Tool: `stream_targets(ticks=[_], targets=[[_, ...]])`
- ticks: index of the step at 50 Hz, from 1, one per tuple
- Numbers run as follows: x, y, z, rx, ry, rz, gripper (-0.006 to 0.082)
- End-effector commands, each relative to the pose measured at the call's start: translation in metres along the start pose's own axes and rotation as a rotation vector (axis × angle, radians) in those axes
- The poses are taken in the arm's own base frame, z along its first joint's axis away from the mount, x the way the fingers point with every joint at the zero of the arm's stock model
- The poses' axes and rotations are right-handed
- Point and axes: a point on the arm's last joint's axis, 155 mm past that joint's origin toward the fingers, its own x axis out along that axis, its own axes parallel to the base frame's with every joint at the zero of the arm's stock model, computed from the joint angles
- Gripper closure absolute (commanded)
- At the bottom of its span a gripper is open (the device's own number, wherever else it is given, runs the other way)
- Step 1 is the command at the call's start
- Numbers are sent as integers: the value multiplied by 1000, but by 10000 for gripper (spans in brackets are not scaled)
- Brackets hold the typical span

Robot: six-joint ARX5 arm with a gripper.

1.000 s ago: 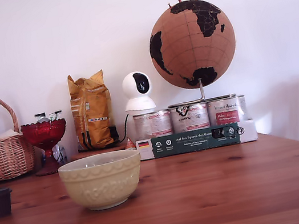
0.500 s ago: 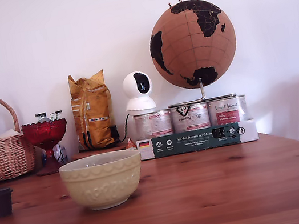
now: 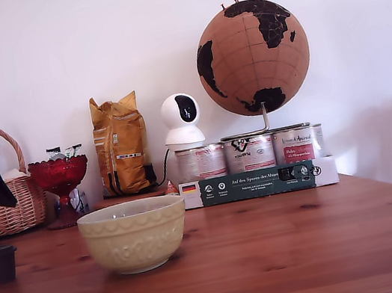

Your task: Pick the grey coffee capsule and place it inside the green bowl

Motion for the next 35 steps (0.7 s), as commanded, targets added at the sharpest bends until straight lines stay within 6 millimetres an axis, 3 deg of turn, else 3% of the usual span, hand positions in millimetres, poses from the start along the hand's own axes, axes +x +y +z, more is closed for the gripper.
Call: stream_targets(ticks=[1, 23, 35], targets=[[9, -1, -19, 0, 65, -4, 112], [42, 2, -41, -9, 165, -5, 130], [43, 4, -39, 1, 156, 5, 343]])
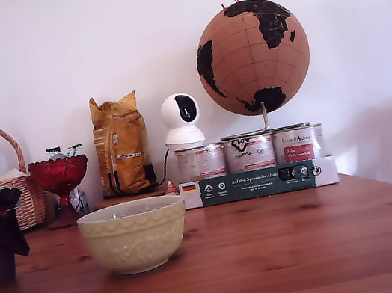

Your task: Pick the grey coffee capsule and place it inside the green bowl

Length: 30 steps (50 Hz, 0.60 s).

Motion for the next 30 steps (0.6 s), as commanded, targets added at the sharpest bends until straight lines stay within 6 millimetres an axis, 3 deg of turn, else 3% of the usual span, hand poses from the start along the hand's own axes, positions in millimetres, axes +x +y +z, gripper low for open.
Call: stream_targets(ticks=[1, 7, 11, 21, 30], targets=[[2, -1, 2, 9, -8, -2, 370], [2, -1, 3, 10, -13, -7, 522], [2, -3, 2, 8, -7, -14, 570], [2, -8, 8, 1, -31, -44, 572], [-6, -37, 48, -113, -139, -209, 572]])
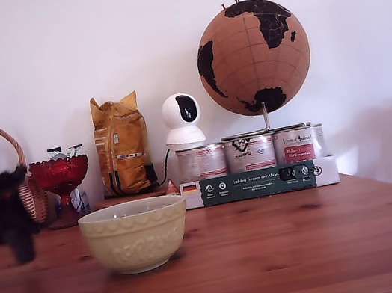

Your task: Pick the grey coffee capsule and place it inside the green bowl

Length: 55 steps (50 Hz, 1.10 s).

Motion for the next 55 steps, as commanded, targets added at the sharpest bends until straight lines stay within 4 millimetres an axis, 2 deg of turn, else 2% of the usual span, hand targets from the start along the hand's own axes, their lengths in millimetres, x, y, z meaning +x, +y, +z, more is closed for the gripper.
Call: stream_targets(ticks=[1, 8, 15, 23, 27, 36, 47, 55], targets=[[0, -15, 25, -33, -53, -74, 572], [-7, -56, 51, -61, -84, -271, 572], [-17, -95, 64, -31, -86, -410, 569], [-33, -134, 61, 35, -65, -478, 562], [-41, -146, 56, 98, -55, -473, 562], [-51, -161, 47, 228, -47, -382, 561], [-44, -163, 18, 293, 45, -269, 562], [-41, -158, 8, 305, 80, -204, 562]])
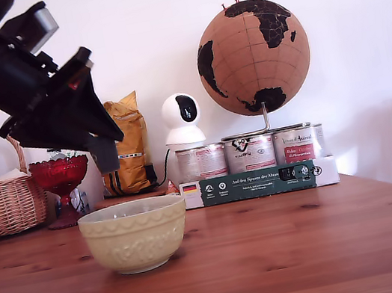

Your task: Pick the grey coffee capsule and place it inside the green bowl

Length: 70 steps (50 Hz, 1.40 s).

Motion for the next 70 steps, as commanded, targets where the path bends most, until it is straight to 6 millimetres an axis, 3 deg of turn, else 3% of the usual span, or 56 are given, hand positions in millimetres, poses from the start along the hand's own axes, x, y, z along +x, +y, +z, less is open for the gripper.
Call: stream_targets(ticks=[1, 10, 24, 39, 48, 51, 59, 66, 70], targets=[[3, 2, -12, -2, 33, 13, 562], [2, 6, -28, -18, 96, 35, 561], [4, 9, -36, -28, 125, 49, 561], [24, 15, -55, -48, 182, 49, 561], [26, 15, -69, -62, 231, 48, 558], [26, 15, -68, -61, 229, 47, 507], [26, 12, -69, -65, 232, 32, 271], [26, 9, -63, -93, 220, 18, 260], [26, 9, -54, -117, 201, 20, 302]])
